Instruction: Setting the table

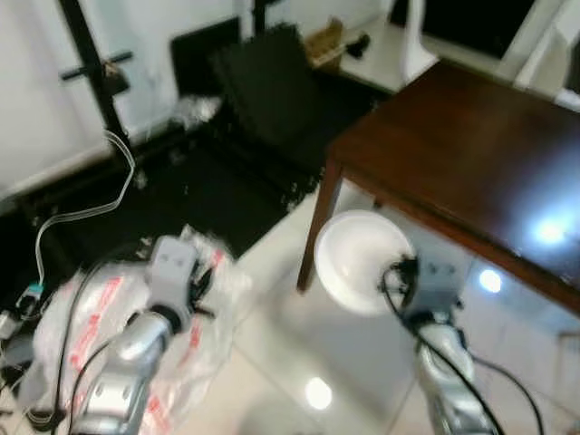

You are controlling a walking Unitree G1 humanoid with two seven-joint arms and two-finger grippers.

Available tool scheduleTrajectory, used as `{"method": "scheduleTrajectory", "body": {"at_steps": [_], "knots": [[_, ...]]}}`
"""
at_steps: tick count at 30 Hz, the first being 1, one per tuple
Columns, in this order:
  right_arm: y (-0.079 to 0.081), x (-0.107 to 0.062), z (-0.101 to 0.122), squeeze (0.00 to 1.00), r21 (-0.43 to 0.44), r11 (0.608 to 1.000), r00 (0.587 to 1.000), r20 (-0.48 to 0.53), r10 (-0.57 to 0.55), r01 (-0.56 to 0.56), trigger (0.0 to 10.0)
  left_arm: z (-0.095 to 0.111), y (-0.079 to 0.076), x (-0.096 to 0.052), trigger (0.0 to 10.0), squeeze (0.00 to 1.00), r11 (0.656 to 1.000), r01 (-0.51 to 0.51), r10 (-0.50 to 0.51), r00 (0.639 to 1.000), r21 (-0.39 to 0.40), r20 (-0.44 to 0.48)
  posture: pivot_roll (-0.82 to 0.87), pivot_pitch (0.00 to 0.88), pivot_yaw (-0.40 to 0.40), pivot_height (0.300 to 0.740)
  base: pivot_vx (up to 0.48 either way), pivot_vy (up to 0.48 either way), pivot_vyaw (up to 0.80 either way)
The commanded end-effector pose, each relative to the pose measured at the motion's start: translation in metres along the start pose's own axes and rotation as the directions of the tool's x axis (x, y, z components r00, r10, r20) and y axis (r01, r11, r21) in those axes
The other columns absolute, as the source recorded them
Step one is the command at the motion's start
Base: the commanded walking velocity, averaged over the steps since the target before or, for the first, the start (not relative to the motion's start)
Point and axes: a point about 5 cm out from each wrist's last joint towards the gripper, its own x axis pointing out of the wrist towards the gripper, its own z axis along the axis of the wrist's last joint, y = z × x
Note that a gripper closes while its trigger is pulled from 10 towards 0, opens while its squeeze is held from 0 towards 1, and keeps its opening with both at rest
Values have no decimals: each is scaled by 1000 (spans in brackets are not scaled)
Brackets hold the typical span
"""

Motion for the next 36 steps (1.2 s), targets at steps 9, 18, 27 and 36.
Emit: {"method": "scheduleTrajectory", "body": {"at_steps": [9, 18, 27, 36], "knots": [[-20, 10, 39, 0, 40, 993, 987, 117, -114, 110, 10000, 31, -7, 7, 10000, 0, 1000, 28, -27, 993, -5, 111, -50, 65, 46, 740, 0, 0, -800], [-27, 12, 53, 0, 54, 987, 977, 148, -156, 150, 10000, 51, -18, 11, 10000, 0, 991, 104, -88, 979, -79, 181, -55, 64, 50, 740, 0, 0, -800], [-22, 10, 52, 0, 69, 988, 980, 131, -149, 141, 10000, 65, -23, 14, 10000, 0, 987, 121, -95, 970, -105, 225, -57, 62, 49, 740, 0, 0, -800], [-18, 10, 63, 0, 128, 986, 975, 183, -128, 106, 10000, 70, -25, 15, 10000, 0, 986, 122, -91, 964, -110, 250, -60, 61, 54, 740, 32, 0, -711]]}}
